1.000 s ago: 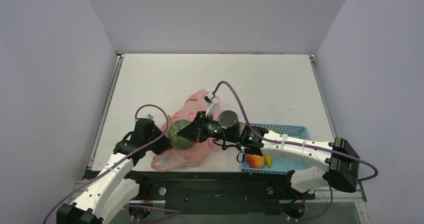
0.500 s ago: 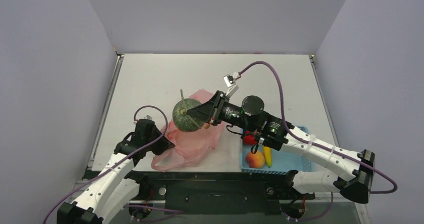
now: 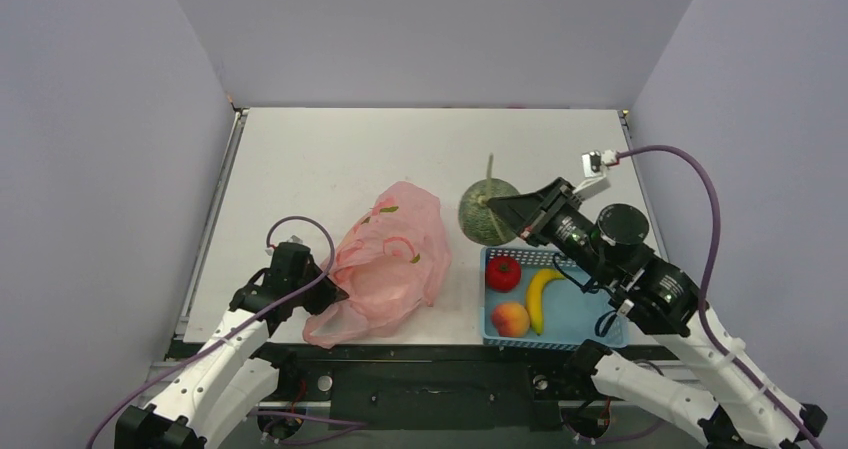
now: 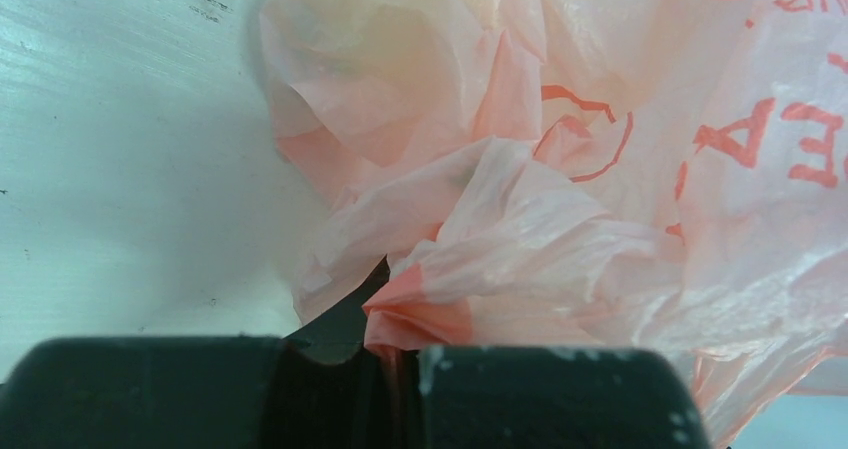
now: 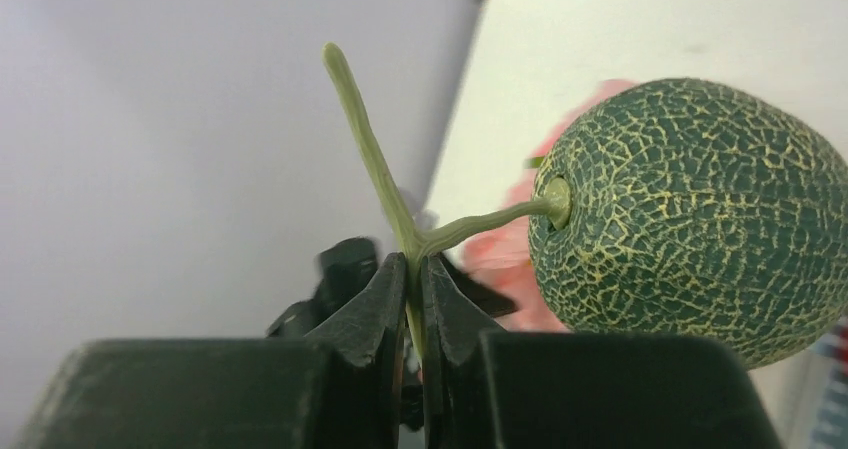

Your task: Take the fake fruits out of the plastic bag

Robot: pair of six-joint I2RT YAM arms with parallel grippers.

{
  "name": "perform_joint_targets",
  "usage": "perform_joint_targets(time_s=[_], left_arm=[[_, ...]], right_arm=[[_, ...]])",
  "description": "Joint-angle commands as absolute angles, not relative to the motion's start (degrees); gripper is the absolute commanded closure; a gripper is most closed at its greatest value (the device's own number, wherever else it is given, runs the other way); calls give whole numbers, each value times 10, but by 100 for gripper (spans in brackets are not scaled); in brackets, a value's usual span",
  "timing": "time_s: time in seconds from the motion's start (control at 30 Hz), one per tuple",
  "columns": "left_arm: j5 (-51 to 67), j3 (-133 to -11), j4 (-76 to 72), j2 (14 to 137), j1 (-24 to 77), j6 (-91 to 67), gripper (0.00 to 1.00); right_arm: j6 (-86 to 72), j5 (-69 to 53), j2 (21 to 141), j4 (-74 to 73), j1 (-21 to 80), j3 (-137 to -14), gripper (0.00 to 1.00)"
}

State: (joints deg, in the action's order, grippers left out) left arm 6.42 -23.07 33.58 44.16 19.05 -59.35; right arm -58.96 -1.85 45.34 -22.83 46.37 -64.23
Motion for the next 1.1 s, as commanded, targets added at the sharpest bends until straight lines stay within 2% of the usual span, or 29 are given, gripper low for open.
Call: perform_joint_targets(time_s=[0.0, 0.2, 0.47, 0.73, 0.93, 1.0, 1.03, 1.07], left_arm=[[59, -242, 318, 432, 193, -594, 100], [61, -241, 317, 431, 193, -592, 100], [65, -246, 330, 421, 192, -588, 100], [72, -248, 331, 420, 193, -588, 100], [72, -258, 343, 415, 192, -581, 100], [72, -259, 343, 413, 192, -581, 100], [72, -258, 339, 414, 192, -582, 100], [73, -257, 337, 415, 192, -583, 100]], right_arm=[[-563, 92, 386, -417, 402, -601, 100], [-553, 190, 337, -551, 333, -564, 100], [-547, 202, 317, -578, 243, -495, 100], [-490, 131, 330, -514, 123, -439, 100], [-439, 32, 340, -498, 22, -421, 100], [-434, 25, 333, -500, 19, -421, 88], [-432, 24, 325, -504, 18, -422, 76], [-431, 23, 322, -508, 18, -422, 70]])
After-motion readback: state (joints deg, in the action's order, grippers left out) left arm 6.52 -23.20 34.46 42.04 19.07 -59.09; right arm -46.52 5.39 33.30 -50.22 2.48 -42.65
